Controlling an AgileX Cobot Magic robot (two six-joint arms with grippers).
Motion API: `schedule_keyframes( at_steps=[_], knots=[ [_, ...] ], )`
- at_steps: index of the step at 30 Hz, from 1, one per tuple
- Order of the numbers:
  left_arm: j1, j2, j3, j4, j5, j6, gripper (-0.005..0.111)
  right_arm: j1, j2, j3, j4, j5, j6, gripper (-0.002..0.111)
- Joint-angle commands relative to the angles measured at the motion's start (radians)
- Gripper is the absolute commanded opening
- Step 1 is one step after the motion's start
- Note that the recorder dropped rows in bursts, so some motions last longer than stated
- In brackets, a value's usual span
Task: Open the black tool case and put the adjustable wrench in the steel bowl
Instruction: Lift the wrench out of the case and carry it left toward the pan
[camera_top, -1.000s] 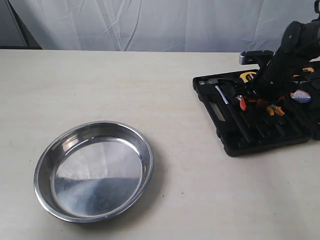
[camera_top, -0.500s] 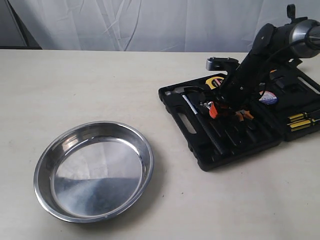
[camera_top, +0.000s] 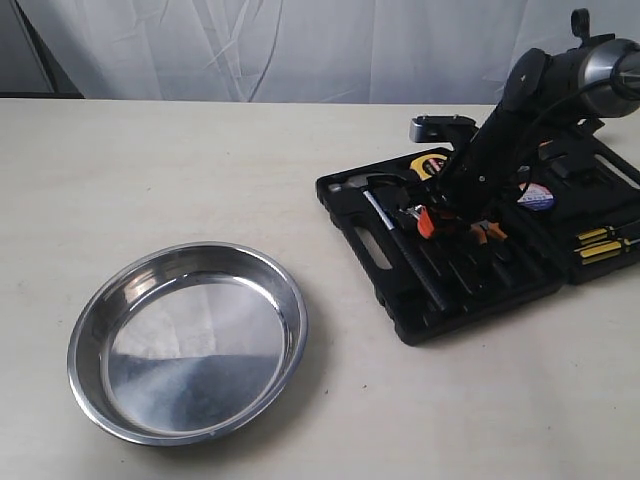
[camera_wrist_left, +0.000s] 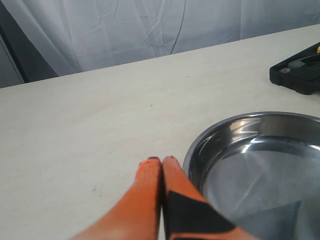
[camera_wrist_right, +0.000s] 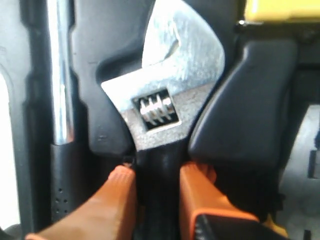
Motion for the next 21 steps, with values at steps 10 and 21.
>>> schedule_keyframes(
  at_steps=[10, 21],
  knots=[
    [-0.008, -0.005, 0.002, -0.004, -0.014, -0.004, 0.000, 0.007, -0.058, 0.008, -0.006, -0.004, -0.003, -0.001],
    [-0.008, -0.005, 0.002, -0.004, -0.014, -0.004, 0.000, 0.007, -0.098, 0.008, -0.002, -0.036, 0.001, -0.001]
  ],
)
